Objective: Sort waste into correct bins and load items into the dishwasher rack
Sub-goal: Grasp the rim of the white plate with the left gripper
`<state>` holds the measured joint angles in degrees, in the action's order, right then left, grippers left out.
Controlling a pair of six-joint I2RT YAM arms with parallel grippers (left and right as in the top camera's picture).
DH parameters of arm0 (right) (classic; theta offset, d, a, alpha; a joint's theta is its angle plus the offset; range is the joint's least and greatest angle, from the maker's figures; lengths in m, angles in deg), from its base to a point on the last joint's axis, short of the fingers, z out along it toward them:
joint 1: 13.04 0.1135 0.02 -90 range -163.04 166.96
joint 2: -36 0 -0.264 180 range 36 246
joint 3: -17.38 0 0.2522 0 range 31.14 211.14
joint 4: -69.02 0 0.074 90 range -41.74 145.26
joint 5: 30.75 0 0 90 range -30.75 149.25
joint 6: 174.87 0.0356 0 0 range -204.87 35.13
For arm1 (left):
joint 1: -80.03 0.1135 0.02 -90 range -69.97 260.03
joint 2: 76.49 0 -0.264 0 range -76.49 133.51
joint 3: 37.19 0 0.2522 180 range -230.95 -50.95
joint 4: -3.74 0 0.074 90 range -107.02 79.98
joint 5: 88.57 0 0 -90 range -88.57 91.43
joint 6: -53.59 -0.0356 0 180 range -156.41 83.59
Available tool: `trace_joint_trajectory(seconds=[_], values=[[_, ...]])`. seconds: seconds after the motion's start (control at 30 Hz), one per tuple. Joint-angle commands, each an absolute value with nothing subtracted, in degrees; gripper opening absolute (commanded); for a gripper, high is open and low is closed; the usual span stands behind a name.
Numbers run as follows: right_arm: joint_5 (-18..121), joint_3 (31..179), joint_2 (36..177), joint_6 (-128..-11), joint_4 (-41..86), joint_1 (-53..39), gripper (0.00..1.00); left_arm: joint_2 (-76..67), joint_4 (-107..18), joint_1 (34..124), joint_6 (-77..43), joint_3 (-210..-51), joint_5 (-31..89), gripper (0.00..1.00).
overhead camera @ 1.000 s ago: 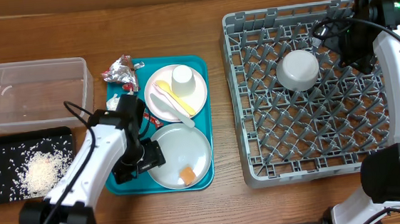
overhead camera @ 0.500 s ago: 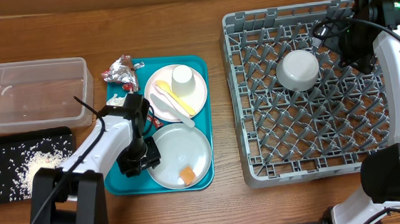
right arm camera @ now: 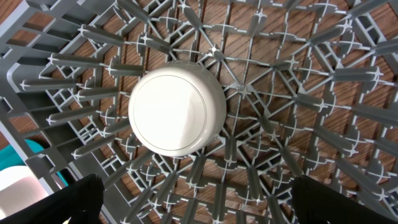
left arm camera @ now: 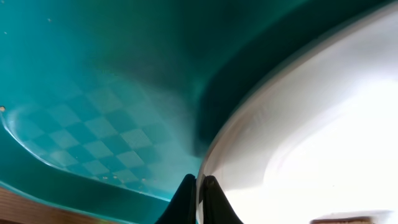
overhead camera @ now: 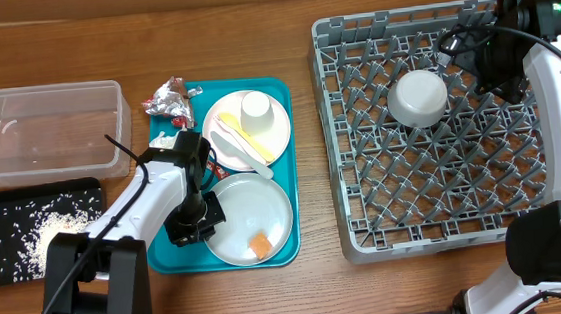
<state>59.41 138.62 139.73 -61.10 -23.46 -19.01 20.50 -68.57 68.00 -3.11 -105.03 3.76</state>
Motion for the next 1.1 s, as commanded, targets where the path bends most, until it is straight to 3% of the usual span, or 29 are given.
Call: trace_joint_trajectory(seconds=[0.0,0.63,1.07], values=[[59.11,138.71,139.27,-60.82,-23.28,-19.08,1.0,20.89,-69.46,67.74,-2.74,-104.71,2.93,0.04],[59.11,138.73,139.27,-60.82,-23.28,-19.06,1.0,17.28,-95.14,68.44,-2.98,-124.27,2.97,0.04],[59.11,138.73,139.27,-60.82,-23.28,-19.06,1.0,7.69,-97.75,76.46,-5.8,-127.2,5.4,0.04]])
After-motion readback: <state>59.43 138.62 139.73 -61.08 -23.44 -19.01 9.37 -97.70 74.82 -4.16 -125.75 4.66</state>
